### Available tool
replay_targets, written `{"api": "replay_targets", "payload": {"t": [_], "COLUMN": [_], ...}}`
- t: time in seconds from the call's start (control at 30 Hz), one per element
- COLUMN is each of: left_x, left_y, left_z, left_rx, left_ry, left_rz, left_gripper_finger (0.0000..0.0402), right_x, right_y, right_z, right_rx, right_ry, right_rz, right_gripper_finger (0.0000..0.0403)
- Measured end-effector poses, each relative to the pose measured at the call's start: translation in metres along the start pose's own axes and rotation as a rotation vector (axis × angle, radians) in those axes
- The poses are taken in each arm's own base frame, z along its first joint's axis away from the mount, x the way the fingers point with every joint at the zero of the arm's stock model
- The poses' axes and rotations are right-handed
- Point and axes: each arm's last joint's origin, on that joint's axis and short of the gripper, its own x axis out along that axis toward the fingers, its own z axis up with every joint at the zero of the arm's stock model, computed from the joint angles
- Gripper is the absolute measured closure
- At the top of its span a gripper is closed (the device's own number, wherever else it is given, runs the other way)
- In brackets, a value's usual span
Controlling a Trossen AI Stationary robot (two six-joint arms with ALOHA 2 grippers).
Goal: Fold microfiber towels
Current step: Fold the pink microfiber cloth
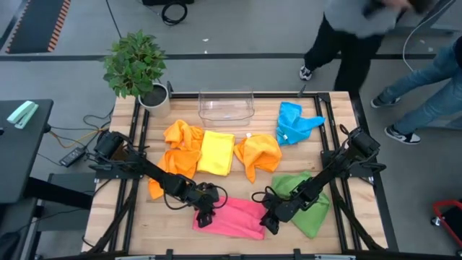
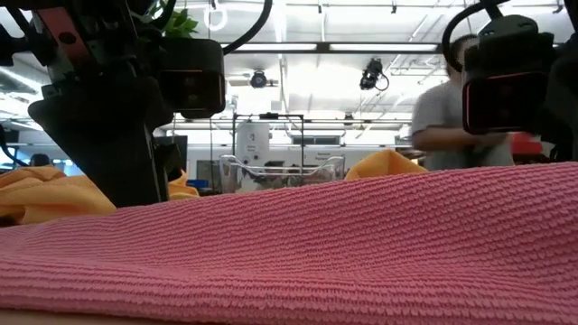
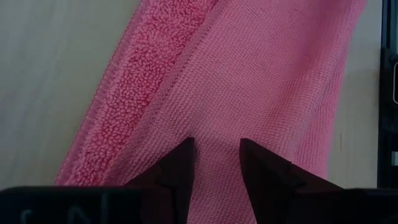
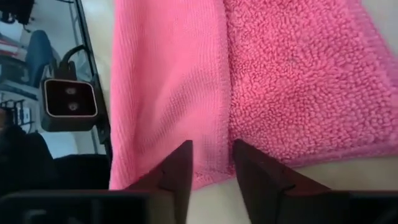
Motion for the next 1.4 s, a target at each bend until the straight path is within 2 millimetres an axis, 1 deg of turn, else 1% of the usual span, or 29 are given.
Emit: {"api": "replay_targets", "payload": {"t": [0.17,0.27,0.37,0.47,0.57,0.7,0.83,0.9,1.0,1.17,1.27,1.4], "left_x": [0.0,0.0,0.0,-0.002,-0.01,-0.027,-0.031,-0.032,-0.031,-0.034,-0.04,-0.049], "left_y": [0.0,0.0,0.0,-0.001,-0.003,-0.011,-0.011,-0.01,-0.008,0.002,0.004,0.002], "left_z": [0.0,0.0,0.0,0.001,0.003,0.012,0.014,0.014,0.012,0.005,0.004,0.008], "left_rx": [-0.006,-0.01,-0.01,-0.01,0.005,0.032,0.038,0.035,0.031,0.006,0.009,0.041], "left_ry": [0.0,-0.001,-0.002,-0.008,-0.012,-0.07,-0.077,-0.075,-0.051,0.034,0.025,-0.017], "left_rz": [0.001,0.0,-0.001,-0.011,-0.021,-0.074,-0.079,-0.076,-0.056,0.044,0.09,0.106], "left_gripper_finger": [0.0271,0.0273,0.027,0.0262,0.0252,0.0239,0.0235,0.0236,0.0241,0.0255,0.0268,0.0281], "right_x": [0.0,0.0,-0.001,-0.008,-0.019,-0.037,-0.052,-0.056,-0.059,-0.059,-0.058,-0.058], "right_y": [0.001,0.003,0.004,0.008,0.011,0.01,0.008,0.008,0.007,0.005,0.005,0.005], "right_z": [0.0,0.0,0.001,0.005,0.012,0.022,0.032,0.036,0.042,0.045,0.045,0.045], "right_rx": [-0.009,-0.017,-0.018,-0.018,-0.031,-0.046,-0.071,-0.079,-0.084,-0.084,-0.084,-0.086], "right_ry": [0.005,0.01,0.028,0.03,0.027,0.029,0.026,0.018,0.006,0.007,0.011,0.015], "right_rz": [0.009,0.027,0.039,0.054,0.042,-0.02,-0.063,-0.07,-0.073,-0.076,-0.076,-0.075], "right_gripper_finger": [0.0369,0.0395,0.0398,0.0399,0.04,0.04,0.04,0.0401,0.0401,0.0401,0.0401,0.0401]}}
